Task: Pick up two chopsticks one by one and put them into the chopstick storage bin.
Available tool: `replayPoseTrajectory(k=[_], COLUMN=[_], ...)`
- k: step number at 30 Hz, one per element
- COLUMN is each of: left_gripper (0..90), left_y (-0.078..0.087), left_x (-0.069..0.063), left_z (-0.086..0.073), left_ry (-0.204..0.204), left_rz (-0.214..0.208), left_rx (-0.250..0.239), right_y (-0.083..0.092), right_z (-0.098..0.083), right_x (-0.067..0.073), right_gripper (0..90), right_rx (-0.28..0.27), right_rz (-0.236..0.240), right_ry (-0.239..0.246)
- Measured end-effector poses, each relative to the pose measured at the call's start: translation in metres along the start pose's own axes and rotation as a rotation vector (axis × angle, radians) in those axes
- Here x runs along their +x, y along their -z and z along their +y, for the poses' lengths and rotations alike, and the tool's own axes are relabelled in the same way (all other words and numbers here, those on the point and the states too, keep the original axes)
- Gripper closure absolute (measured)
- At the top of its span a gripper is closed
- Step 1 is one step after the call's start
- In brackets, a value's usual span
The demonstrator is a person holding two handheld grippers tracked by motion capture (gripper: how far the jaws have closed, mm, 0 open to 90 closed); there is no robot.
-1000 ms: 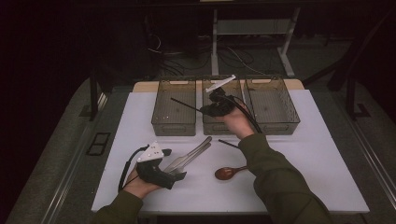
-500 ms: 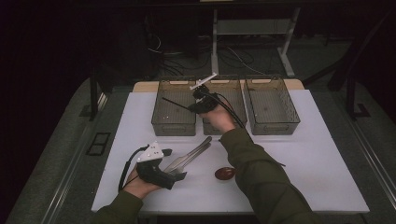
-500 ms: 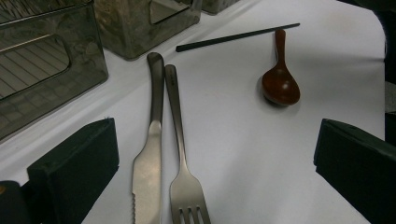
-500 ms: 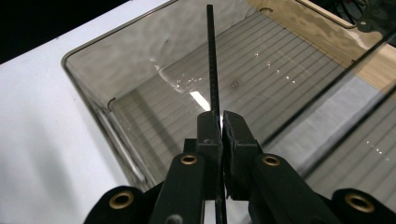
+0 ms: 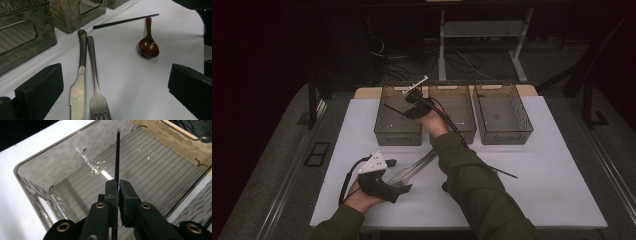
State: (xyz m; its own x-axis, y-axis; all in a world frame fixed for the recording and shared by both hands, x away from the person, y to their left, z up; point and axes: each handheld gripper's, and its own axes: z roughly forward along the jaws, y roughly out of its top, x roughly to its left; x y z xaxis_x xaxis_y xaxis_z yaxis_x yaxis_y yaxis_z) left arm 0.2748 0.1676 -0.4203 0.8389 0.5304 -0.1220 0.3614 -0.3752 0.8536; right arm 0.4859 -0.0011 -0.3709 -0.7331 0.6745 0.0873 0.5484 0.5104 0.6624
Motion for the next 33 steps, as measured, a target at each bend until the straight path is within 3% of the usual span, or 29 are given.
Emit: replayPoseTrajectory(k=[8,19,33], left_gripper=[0.0,0.0,0.0], left_y=[0.0,-0.001,-0.002], left_x=[0.0,0.0,0.0], left_z=[0.0,0.0,-0.001], left_ry=[0.0,-0.009,-0.004], left_rz=[-0.001,0.002,0.004], left_rx=[0.002,0.005,0.011], right_y=[0.005,0.034,0.082], right_z=[0.0,-0.01,-0.046], right_x=[-0.002,-0.008,-0.026], right_gripper=[74.6,49.8,40.7], right_rx=[-0.02,-0.084,-0.134], right_rz=[-0.001,0.07,0.128], right_ry=[-0.002,-0.004,0.048])
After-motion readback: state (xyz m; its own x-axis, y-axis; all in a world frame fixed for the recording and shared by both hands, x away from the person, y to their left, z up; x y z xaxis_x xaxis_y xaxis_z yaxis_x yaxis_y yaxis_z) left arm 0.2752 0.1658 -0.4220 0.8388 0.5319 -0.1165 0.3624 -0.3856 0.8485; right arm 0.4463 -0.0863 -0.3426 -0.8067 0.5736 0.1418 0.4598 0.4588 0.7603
